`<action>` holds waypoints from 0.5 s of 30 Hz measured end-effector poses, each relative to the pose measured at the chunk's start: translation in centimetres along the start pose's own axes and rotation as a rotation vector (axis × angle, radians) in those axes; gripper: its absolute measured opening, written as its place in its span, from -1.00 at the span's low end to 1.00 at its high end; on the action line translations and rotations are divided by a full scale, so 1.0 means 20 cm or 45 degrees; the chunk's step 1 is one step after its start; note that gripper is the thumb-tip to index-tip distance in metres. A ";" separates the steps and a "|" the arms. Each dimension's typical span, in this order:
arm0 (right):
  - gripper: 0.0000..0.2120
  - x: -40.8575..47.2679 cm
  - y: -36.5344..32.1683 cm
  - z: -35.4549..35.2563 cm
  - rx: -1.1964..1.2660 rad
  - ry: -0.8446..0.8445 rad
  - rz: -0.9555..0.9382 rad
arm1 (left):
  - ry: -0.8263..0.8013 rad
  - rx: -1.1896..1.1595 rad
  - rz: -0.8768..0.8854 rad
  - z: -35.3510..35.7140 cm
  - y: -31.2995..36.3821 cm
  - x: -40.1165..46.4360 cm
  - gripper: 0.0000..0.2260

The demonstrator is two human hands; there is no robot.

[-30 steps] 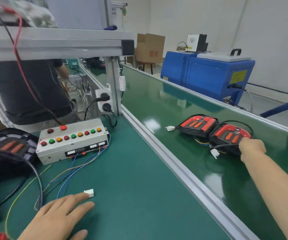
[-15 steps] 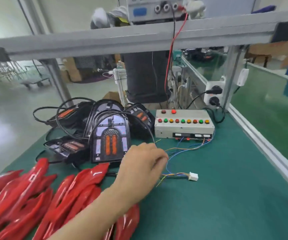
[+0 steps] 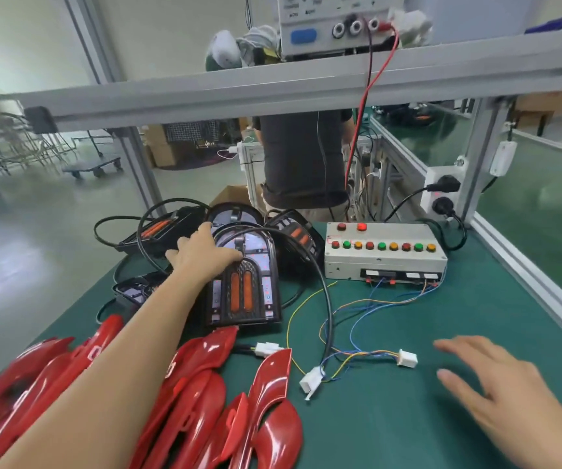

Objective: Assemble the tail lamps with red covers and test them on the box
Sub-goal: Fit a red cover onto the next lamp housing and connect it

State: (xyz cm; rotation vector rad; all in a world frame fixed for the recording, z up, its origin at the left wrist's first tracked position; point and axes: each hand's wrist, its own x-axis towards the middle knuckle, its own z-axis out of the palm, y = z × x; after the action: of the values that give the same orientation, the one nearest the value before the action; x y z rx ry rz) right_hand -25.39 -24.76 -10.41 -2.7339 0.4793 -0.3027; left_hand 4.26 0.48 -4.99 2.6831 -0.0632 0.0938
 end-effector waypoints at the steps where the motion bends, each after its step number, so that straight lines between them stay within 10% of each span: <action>1: -0.65 0.00 0.00 0.01 -0.008 -0.035 0.004 | -0.043 -0.047 -0.010 -0.01 0.01 0.02 -0.26; 6: -0.67 0.00 -0.02 0.04 -0.008 -0.058 -0.019 | -0.195 -0.386 -0.043 -0.06 0.01 0.08 -0.17; 15: -0.64 0.02 -0.08 0.03 0.037 -0.046 -0.064 | -0.253 -1.023 0.138 -0.09 0.01 0.05 -0.79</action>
State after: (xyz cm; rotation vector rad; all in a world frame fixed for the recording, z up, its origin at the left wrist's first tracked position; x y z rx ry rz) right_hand -24.39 -23.22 -10.29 -2.7210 0.3942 -0.2700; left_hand 5.17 1.03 -3.21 1.8766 -0.2508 -0.1402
